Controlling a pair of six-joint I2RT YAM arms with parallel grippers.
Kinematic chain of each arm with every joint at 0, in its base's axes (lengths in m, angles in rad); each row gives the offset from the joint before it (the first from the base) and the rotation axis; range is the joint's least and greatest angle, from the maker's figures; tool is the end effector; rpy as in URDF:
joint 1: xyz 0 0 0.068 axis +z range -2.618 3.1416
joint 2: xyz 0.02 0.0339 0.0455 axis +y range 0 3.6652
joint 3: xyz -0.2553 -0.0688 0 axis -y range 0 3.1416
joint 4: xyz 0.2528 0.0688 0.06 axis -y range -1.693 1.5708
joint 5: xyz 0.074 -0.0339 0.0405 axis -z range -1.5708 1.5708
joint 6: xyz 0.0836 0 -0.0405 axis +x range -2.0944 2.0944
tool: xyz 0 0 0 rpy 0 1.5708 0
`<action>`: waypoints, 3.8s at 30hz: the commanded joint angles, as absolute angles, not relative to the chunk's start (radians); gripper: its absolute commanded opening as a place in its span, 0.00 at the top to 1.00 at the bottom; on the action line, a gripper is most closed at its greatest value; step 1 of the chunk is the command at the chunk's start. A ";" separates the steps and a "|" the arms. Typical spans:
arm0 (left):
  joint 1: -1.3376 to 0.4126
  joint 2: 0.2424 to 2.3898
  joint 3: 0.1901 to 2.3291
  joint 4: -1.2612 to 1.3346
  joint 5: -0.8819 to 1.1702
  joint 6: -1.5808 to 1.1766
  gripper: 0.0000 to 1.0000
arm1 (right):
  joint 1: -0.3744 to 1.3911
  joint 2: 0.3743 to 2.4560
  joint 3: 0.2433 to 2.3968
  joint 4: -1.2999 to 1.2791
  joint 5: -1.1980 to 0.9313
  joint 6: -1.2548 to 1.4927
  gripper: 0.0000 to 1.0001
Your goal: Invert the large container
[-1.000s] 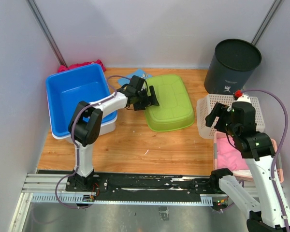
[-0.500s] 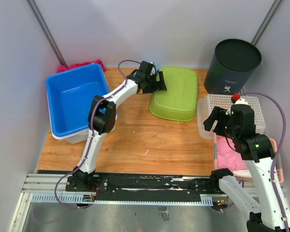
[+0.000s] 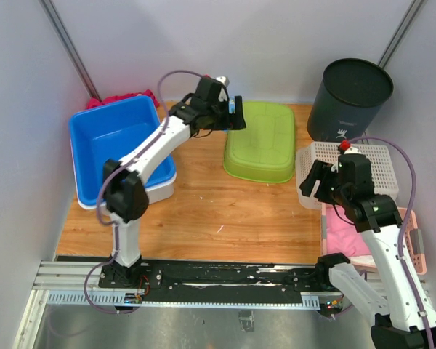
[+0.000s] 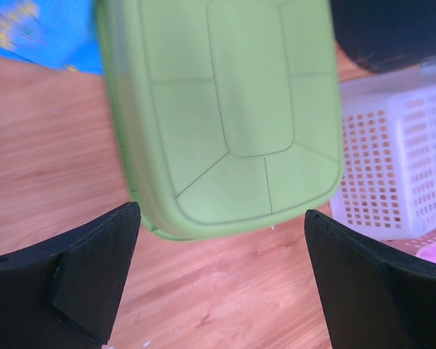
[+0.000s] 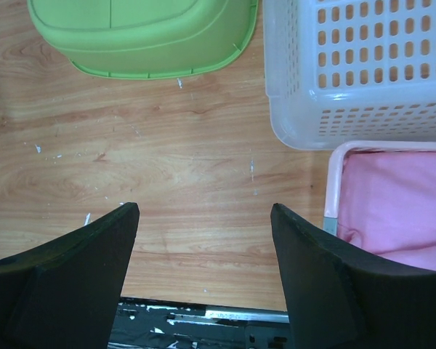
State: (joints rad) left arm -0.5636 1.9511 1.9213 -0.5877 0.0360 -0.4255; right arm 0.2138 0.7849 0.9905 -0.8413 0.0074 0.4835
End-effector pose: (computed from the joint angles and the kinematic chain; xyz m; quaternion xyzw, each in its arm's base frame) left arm 0.4191 -0.2684 0.3118 0.0695 0.8857 -0.2318 0.3962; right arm 0.1970 0.0421 0.3107 0.1217 0.8843 0.1509 0.4247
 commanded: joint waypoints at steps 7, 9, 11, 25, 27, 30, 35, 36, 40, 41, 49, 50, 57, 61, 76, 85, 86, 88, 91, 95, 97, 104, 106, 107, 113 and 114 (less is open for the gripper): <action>-0.419 1.422 1.558 -0.840 -0.366 -0.386 0.02 | 0.259 0.882 0.919 -0.675 -0.109 0.520 0.26; -0.358 1.358 1.480 -0.844 -0.391 -0.396 0.02 | 0.273 0.901 0.919 -0.660 -0.108 0.526 0.26; -0.307 1.327 1.416 -0.818 -0.350 -0.402 0.02 | 0.285 0.919 0.920 -0.647 -0.115 0.529 0.26; -0.281 1.467 1.266 -0.587 -0.242 -0.420 0.30 | 0.310 0.912 0.934 -0.689 -0.106 0.541 0.27; -0.281 1.492 1.265 -0.579 -0.236 -0.423 0.37 | 0.310 0.910 0.929 -0.690 -0.113 0.548 0.27; -0.280 1.509 1.258 -0.565 -0.252 -0.417 0.50 | 0.310 0.908 0.929 -0.690 -0.116 0.555 0.27; -0.279 1.472 1.291 -0.597 -0.289 -0.405 0.75 | 0.311 0.902 0.936 -0.691 -0.111 0.555 0.28; -0.280 1.457 1.303 -0.609 -0.296 -0.402 0.78 | 0.310 0.903 0.937 -0.691 -0.112 0.557 0.28; -0.281 1.396 1.392 -0.679 -0.300 -0.382 0.96 | 0.310 0.913 0.939 -0.688 -0.118 0.562 0.28; -0.281 1.381 1.415 -0.693 -0.294 -0.377 0.99 | 0.311 0.915 0.939 -0.687 -0.120 0.564 0.28; -0.282 1.293 1.602 -0.760 -0.214 -0.333 1.00 | 0.311 0.927 0.943 -0.671 -0.127 0.576 0.28; -0.282 1.288 1.625 -0.764 -0.198 -0.329 1.00 | 0.311 0.927 0.945 -0.670 -0.127 0.577 0.28; -0.281 1.259 1.765 -0.759 -0.057 -0.335 1.00 | 0.311 0.927 0.945 -0.661 -0.134 0.592 0.29; -0.282 1.255 1.835 -0.755 0.027 -0.350 1.00 | 0.312 0.924 0.945 -0.659 -0.138 0.599 0.29; -0.282 1.233 1.933 -0.569 0.356 -0.506 1.00 | 0.313 0.865 0.954 -0.683 -0.118 0.612 0.30; -0.282 1.198 1.929 -0.495 0.452 -0.592 1.00 | 0.313 0.808 1.050 -0.738 -0.077 0.603 0.30; -0.282 1.193 1.924 -0.494 0.469 -0.597 1.00 | 0.313 0.802 1.079 -0.751 -0.069 0.596 0.30; -0.282 1.173 1.886 -0.474 0.513 -0.619 1.00 | 0.312 0.785 1.133 -0.780 -0.042 0.577 0.29; -0.282 1.136 1.772 -0.387 0.592 -0.704 1.00 | 0.312 0.766 1.227 -0.821 0.003 0.532 0.29; -0.283 1.070 1.583 -0.191 0.704 -0.875 1.00 | 0.311 0.778 1.387 -0.845 0.008 0.465 0.28; -0.288 1.048 1.510 -0.082 0.751 -0.962 1.00 | 0.312 0.788 1.450 -0.843 0.002 0.441 0.27; -0.460 1.083 1.555 -0.198 0.840 -0.911 1.00 | 0.311 0.781 1.558 -0.843 0.107 0.392 0.27; -0.483 1.083 1.544 -0.240 0.863 -0.911 1.00 | 0.311 0.766 1.575 -0.846 0.162 0.376 0.26; -0.486 1.077 1.524 -0.243 0.888 -0.926 1.00 | 0.312 0.757 1.583 -0.848 0.193 0.367 0.27; -0.489 1.011 1.360 -0.312 0.947 -0.922 1.00 | 0.311 0.735 1.622 -0.867 0.267 0.283 0.26; -0.488 1.004 1.331 -0.329 0.944 -0.907 1.00 | 0.312 0.739 1.622 -0.870 0.240 0.261 0.26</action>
State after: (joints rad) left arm -0.4862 1.0626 1.3846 -0.3492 0.8688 -0.9127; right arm 0.2951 0.7429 1.5913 -0.8490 0.2089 0.3576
